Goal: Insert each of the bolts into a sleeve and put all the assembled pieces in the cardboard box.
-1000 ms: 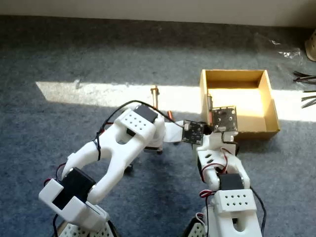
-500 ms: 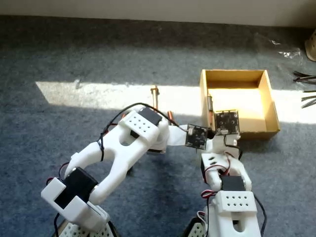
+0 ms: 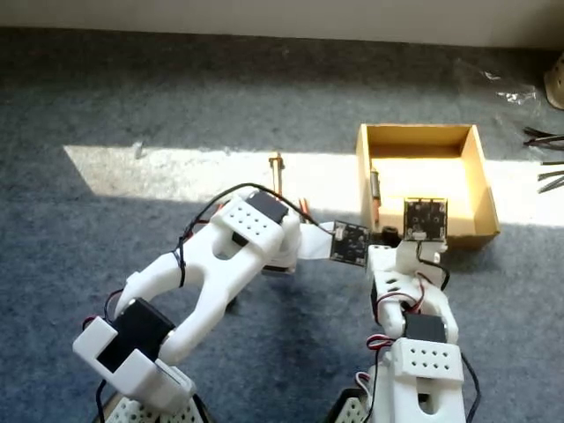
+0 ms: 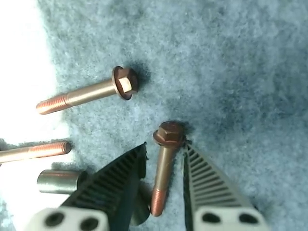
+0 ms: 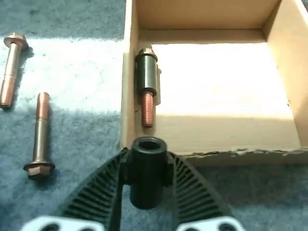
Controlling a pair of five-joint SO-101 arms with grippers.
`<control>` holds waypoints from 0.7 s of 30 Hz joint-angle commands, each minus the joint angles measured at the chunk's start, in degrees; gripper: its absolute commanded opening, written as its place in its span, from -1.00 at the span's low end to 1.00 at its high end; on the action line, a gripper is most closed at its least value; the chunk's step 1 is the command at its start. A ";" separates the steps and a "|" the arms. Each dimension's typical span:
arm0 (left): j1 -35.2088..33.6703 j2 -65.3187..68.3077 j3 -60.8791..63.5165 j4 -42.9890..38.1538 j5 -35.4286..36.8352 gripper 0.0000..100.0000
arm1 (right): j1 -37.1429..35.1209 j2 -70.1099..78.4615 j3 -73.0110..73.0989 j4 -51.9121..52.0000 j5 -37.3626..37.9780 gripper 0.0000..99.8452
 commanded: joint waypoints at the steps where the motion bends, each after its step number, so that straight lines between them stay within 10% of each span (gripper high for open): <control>1: -2.51 -0.92 -1.89 -0.18 0.09 -0.75 | 0.57 -1.01 -0.75 -1.54 0.79 -0.99; 21: -2.42 -0.22 -1.27 -1.32 -3.52 -0.75 | 0.57 -1.01 -0.75 -1.54 0.79 -0.99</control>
